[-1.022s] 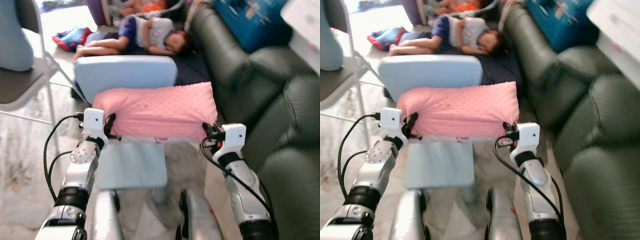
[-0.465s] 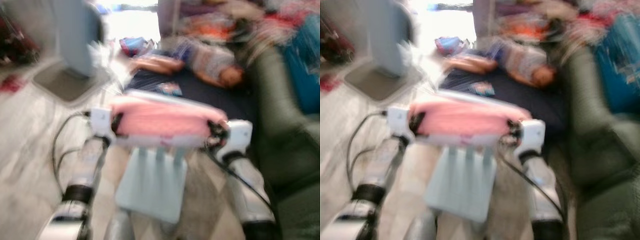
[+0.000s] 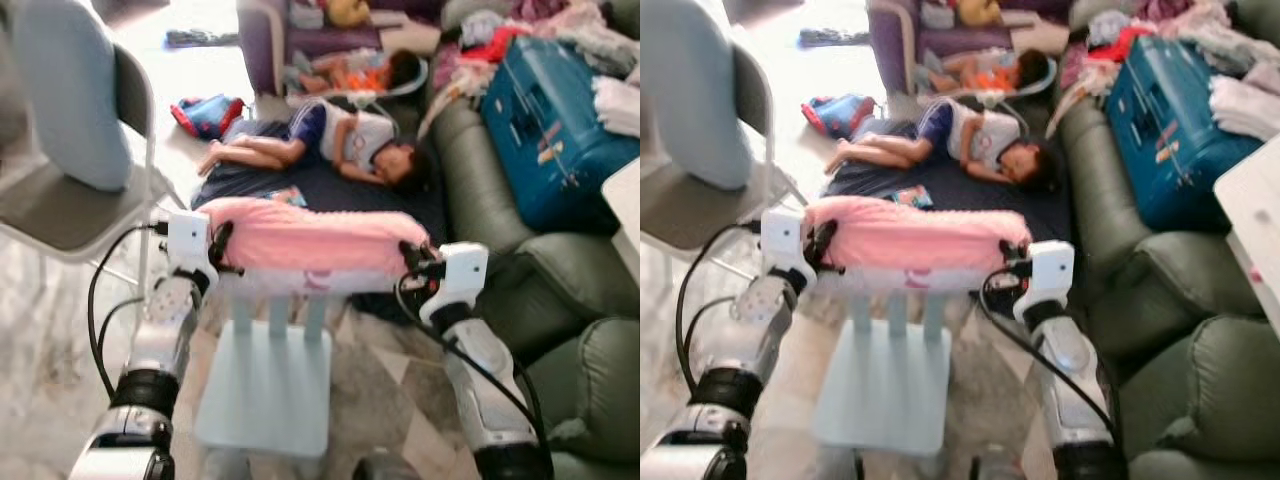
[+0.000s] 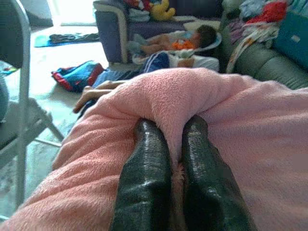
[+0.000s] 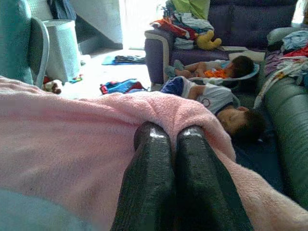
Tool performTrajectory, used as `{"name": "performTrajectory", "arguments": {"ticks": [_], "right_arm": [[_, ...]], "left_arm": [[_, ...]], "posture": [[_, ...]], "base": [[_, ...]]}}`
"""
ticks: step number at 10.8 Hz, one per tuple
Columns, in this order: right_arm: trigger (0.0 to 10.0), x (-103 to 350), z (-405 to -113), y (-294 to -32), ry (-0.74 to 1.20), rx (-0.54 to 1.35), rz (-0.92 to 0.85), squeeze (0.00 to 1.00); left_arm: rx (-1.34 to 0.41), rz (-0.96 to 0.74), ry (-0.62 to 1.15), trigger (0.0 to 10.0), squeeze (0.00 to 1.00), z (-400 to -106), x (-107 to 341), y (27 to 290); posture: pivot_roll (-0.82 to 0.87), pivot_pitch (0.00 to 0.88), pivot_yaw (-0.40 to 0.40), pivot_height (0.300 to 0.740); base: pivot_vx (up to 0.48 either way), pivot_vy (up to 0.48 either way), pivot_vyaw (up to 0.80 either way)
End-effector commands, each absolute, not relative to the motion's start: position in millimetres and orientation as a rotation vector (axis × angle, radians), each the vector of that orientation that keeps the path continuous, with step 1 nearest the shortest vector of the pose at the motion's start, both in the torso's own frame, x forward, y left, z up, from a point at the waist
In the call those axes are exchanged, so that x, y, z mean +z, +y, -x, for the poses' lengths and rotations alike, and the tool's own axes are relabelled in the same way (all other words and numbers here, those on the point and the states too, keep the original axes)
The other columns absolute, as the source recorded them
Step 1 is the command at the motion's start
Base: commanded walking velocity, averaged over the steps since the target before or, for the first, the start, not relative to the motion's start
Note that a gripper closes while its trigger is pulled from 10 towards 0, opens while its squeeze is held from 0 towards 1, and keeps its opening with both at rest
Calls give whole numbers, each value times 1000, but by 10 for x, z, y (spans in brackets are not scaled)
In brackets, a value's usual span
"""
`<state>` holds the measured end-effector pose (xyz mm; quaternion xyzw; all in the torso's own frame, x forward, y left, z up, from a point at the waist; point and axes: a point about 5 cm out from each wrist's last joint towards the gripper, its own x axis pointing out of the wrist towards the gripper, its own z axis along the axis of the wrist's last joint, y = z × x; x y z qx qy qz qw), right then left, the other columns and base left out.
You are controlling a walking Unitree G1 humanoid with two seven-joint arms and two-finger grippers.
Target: Move the pillow to the sofa
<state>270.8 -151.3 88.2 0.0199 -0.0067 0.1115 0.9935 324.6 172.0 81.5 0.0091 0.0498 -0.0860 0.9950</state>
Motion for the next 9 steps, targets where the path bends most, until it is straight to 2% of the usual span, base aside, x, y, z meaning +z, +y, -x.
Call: {"name": "performTrajectory", "arguments": {"ticks": [1,4,7,9], "right_arm": [[10000,914,-2702,-1592,-22,195,-32,0],[10000,895,-2695,-1617,-12,178,-42,0],[10000,847,-2676,-1637,18,158,-55,0],[10000,838,-2664,-1653,22,152,-56,0]], "left_arm": [[-182,-13,100,10000,0,-3254,821,1700],[-199,-9,110,10000,0,-3235,807,1677],[-207,1,124,10000,0,-3208,787,1666],[-220,4,130,10000,0,-3200,776,1651]], "posture": [[-86,15,-34,740],[-89,26,-32,740],[-90,38,-30,740],[-94,45,-27,740]], "base": [[0,0,0],[0,0,0],[-339,0,-673],[-364,0,-428]]}}
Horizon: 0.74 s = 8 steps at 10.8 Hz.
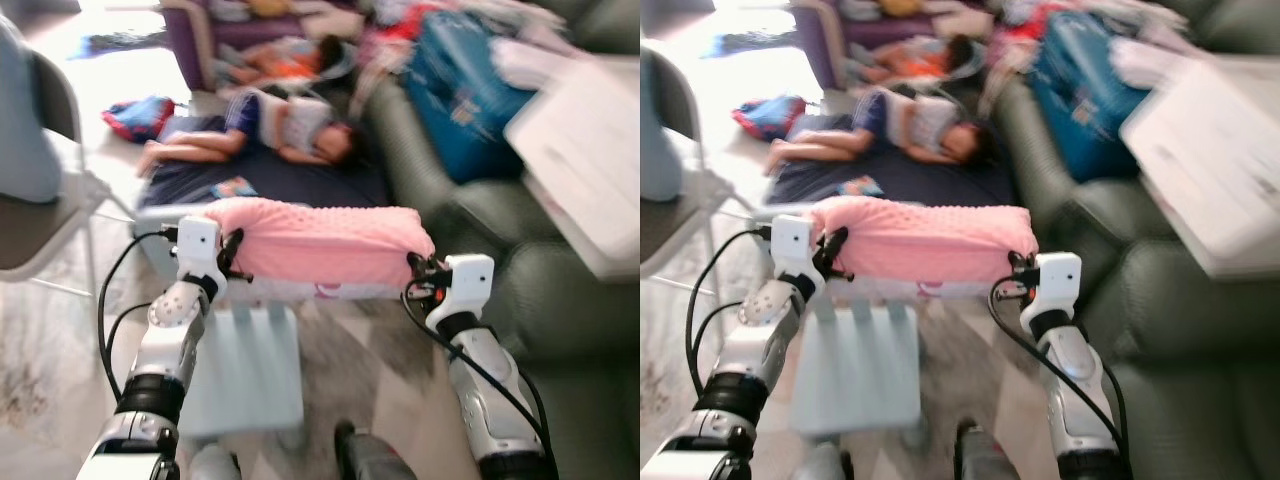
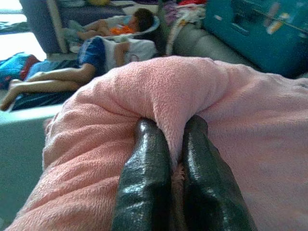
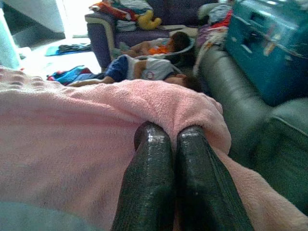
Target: Move the pillow to the sofa
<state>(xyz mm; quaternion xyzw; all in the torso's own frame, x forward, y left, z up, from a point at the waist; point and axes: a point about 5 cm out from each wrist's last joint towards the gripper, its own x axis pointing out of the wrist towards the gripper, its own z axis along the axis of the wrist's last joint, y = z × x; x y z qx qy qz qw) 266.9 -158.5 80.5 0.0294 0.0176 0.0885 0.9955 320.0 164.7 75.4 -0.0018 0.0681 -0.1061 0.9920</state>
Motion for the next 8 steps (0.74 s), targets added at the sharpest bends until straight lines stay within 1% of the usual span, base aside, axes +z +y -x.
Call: {"name": "performTrajectory", "arguments": {"ticks": [1,8], "right_arm": [[10000,837,-2662,-1657,23,150,-57,0],[10000,809,-2668,-1673,41,140,-53,0]], "left_arm": [[-221,4,131,10000,0,-3202,778,1652],[-229,-1,147,10000,0,-3203,776,1652]], "posture": [[-95,46,-27,740],[-95,49,-25,740]], "base": [[-364,0,0],[-374,0,0]]}}
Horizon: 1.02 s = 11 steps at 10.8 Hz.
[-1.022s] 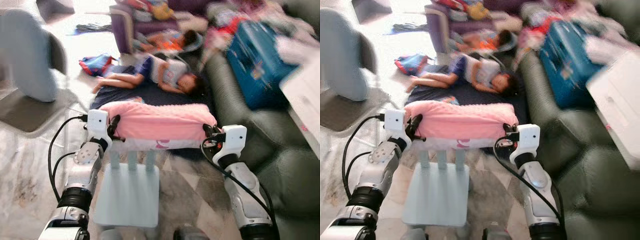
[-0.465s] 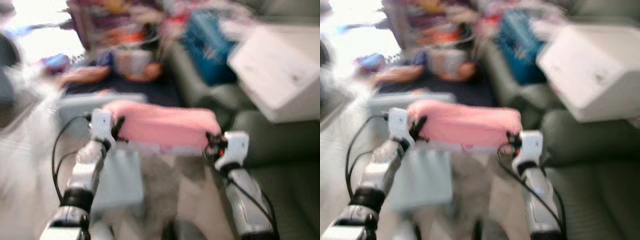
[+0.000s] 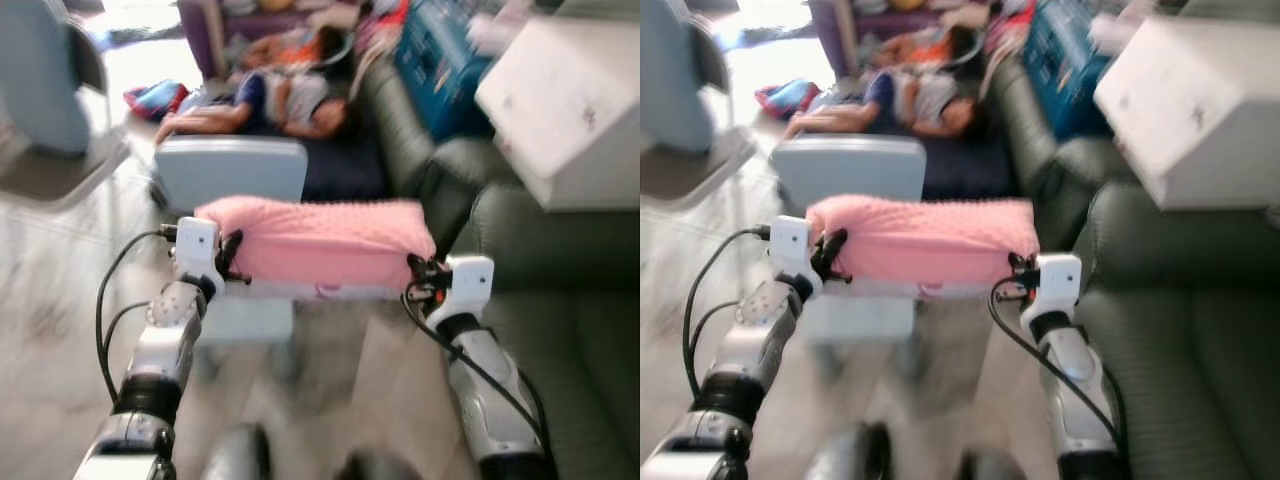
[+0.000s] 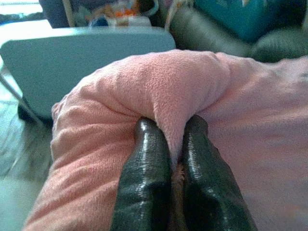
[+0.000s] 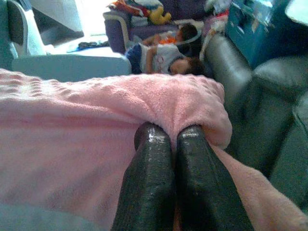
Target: Move the pillow to the sofa
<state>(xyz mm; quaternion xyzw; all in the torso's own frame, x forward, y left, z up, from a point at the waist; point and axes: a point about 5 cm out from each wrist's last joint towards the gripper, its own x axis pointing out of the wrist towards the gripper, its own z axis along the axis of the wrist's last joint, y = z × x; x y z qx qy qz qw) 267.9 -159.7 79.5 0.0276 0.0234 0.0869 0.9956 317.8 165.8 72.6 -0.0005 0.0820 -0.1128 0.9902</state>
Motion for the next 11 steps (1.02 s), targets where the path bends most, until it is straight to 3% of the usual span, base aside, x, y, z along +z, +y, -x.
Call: {"name": "performTrajectory", "arguments": {"ticks": [1,4,6,11], "right_arm": [[10000,807,-2677,-1678,46,137,-48,0],[10000,796,-2689,-1689,51,131,-41,0],[10000,780,-2689,-1704,60,125,-26,0],[10000,749,-2680,-1685,77,131,-18,0]], "left_arm": [[-227,-5,145,10000,0,-3212,782,1654],[-234,16,138,10000,0,-3243,809,1660],[-229,19,149,10000,0,-3254,802,1675],[-245,-9,159,10000,0,-3232,753,1654]], "posture": [[-98,49,-24,740],[-98,47,-22,740],[-98,48,-26,740],[-98,57,-31,740]], "base": [[0,0,0],[0,0,0],[0,480,0],[0,480,-741]]}}
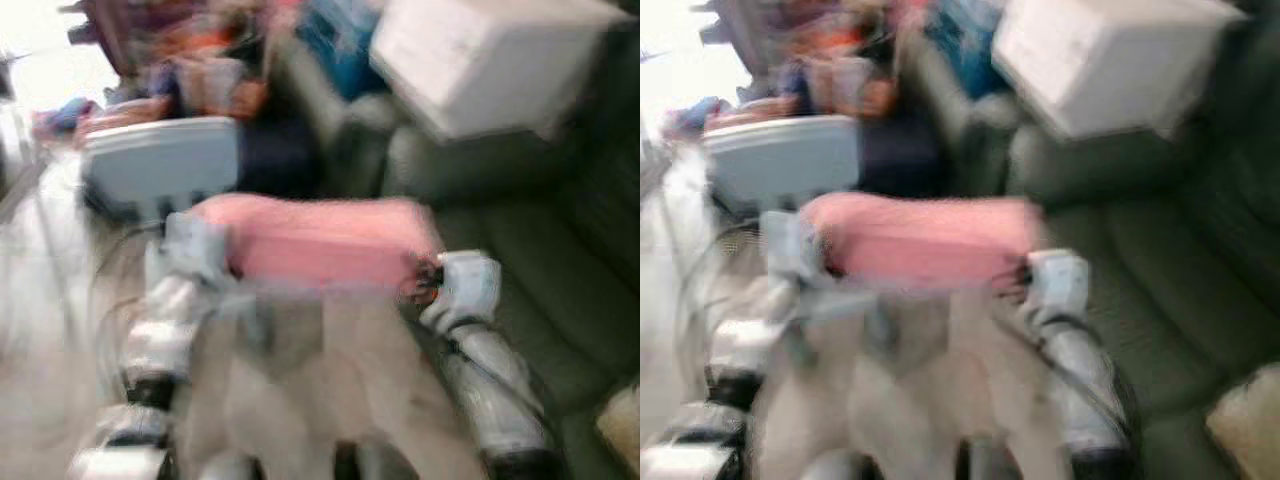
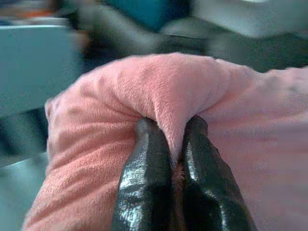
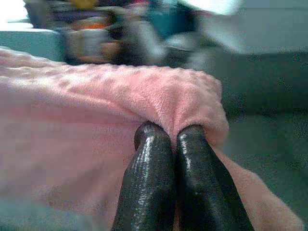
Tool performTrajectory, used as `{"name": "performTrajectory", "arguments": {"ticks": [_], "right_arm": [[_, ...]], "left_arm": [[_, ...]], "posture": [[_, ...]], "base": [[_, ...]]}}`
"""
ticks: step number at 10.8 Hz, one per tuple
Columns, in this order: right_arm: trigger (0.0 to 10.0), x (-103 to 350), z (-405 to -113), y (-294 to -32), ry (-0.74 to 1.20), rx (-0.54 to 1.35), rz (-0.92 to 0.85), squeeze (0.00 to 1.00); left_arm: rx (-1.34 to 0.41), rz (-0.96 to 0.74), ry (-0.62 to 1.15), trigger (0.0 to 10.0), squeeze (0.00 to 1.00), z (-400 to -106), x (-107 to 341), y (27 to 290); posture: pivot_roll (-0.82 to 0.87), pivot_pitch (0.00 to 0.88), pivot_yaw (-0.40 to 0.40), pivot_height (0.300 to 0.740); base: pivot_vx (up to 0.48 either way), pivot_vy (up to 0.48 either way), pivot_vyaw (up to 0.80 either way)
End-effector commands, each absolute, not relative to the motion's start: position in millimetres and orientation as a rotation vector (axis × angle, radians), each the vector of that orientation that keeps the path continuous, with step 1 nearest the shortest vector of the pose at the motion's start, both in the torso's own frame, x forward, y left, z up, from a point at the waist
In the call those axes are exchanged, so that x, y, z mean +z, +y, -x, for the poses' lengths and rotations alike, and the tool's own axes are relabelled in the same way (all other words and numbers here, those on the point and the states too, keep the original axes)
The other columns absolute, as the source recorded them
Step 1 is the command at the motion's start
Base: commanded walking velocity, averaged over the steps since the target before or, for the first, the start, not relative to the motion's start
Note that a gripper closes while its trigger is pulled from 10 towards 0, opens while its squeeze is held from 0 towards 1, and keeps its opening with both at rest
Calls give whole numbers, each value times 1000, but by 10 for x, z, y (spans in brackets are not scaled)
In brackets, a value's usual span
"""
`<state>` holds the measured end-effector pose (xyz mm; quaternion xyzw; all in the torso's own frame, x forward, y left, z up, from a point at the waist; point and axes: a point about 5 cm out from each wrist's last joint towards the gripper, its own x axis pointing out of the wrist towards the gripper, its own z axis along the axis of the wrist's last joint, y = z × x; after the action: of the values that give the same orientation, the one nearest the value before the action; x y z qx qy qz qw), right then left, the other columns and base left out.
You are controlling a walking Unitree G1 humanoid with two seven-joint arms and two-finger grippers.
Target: Move the pillow to the sofa
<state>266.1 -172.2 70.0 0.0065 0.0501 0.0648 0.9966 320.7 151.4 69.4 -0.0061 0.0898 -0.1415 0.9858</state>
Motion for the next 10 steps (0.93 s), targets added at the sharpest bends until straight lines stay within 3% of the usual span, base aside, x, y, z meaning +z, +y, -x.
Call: {"name": "performTrajectory", "arguments": {"ticks": [1,2,8,10], "right_arm": [[10000,743,-2672,-1674,79,133,-18,0],[10000,743,-2671,-1660,80,134,-19,0],[10000,706,-2638,-1626,98,133,-27,0],[10000,719,-2631,-1638,85,125,-25,0]], "left_arm": [[-247,-9,160,10000,0,-3221,745,1657],[-250,-18,160,10000,0,-3202,734,1668],[-340,-15,104,10000,0,-3145,797,1670],[-357,-8,91,10000,0,-3135,809,1660]], "posture": [[-96,58,-30,740],[-92,63,-30,740],[-88,93,-18,740],[-89,101,-16,740]], "base": [[0,480,-800],[0,480,-800],[0,0,-800],[309,0,-400]]}}
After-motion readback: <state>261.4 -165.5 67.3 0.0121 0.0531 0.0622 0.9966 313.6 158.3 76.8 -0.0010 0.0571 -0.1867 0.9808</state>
